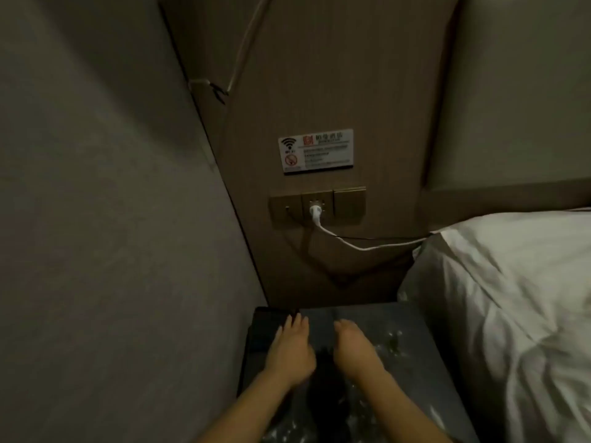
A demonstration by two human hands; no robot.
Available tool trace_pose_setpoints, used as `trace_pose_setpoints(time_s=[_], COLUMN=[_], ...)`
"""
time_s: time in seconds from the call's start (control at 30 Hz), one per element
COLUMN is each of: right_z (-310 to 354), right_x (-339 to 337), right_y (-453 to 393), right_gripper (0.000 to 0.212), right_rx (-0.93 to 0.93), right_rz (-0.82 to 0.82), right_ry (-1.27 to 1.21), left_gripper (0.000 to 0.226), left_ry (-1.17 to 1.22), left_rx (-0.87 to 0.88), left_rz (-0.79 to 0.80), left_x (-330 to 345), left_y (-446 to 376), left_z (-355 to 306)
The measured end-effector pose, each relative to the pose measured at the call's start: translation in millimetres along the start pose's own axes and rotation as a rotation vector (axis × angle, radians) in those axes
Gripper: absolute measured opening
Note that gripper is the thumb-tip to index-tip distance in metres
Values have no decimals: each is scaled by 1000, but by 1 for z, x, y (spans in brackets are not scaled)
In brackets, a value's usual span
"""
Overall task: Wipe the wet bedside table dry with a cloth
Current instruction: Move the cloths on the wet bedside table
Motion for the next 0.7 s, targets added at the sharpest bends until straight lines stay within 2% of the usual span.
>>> trace_pose_setpoints(time_s=[0.13, 0.27, 0.4, 0.5, 0.7], right_z=[-19, -16, -13, -9, -17], right_x=[40, 61, 76, 89, 110], right_y=[-23, -42, -64, -80, -92], right_gripper=[50, 49, 50, 50, 55], right_rx=[-24, -118, -181, -215, -188], right_rz=[-23, -1, -7, 20, 5], right_ry=[2, 50, 122, 152, 251], left_gripper=[62, 60, 70, 76, 69], left_ry=[53, 2, -162, -130, -170], left_rx=[-80, -96, -59, -72, 12], left_rz=[-58, -100, -18, 56, -157], left_x=[19, 38, 55, 69, 63], left_y=[-24, -49, -74, -81, -88], left_z=[29, 63, 90, 106, 122])
Point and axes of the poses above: each hand's wrist, its own y-axis away from the middle knuckle, its own x-axis out of the palm, z = x × y, the point moved 6 cm from there along -y, towards the middle knuckle, and after that the axes turned 3 degrees about y, right-handed, at the moved point
